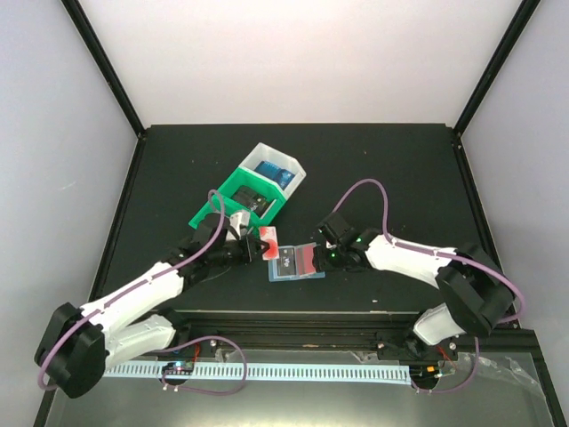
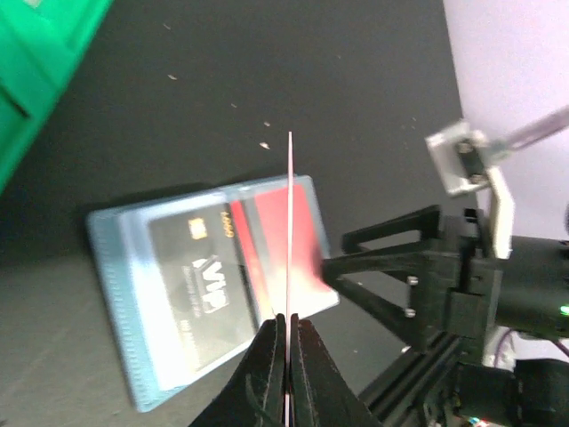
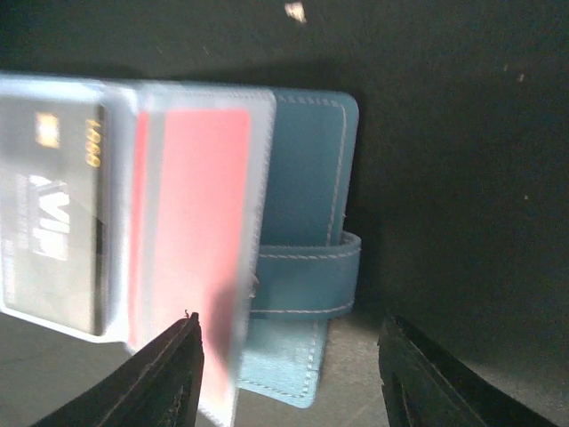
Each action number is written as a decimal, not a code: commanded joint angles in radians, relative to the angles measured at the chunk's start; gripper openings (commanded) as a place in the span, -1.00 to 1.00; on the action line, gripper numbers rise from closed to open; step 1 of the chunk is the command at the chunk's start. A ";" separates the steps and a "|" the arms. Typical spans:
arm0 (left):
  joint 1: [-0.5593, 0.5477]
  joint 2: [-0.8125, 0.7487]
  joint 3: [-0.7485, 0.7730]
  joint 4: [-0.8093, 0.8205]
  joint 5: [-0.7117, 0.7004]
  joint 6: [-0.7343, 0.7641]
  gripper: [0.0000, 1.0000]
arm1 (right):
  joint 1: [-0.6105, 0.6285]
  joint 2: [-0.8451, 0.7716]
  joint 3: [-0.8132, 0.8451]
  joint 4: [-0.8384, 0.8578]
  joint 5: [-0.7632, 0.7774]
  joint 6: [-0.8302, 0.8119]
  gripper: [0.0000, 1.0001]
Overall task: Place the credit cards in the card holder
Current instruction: Insert the credit card into the card holder.
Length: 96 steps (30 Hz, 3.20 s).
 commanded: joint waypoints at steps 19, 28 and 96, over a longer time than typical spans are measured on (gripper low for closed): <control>-0.252 0.394 -0.060 0.475 -0.107 -0.223 -0.97 | 0.037 0.119 0.013 -0.078 0.070 0.036 -0.25; -0.277 0.502 -0.077 0.606 -0.140 -0.262 -0.97 | 0.036 0.112 0.002 -0.067 0.065 0.051 -0.28; -0.229 0.566 -0.077 0.693 -0.060 -0.403 -0.97 | 0.037 0.116 -0.024 -0.045 0.093 0.099 -0.37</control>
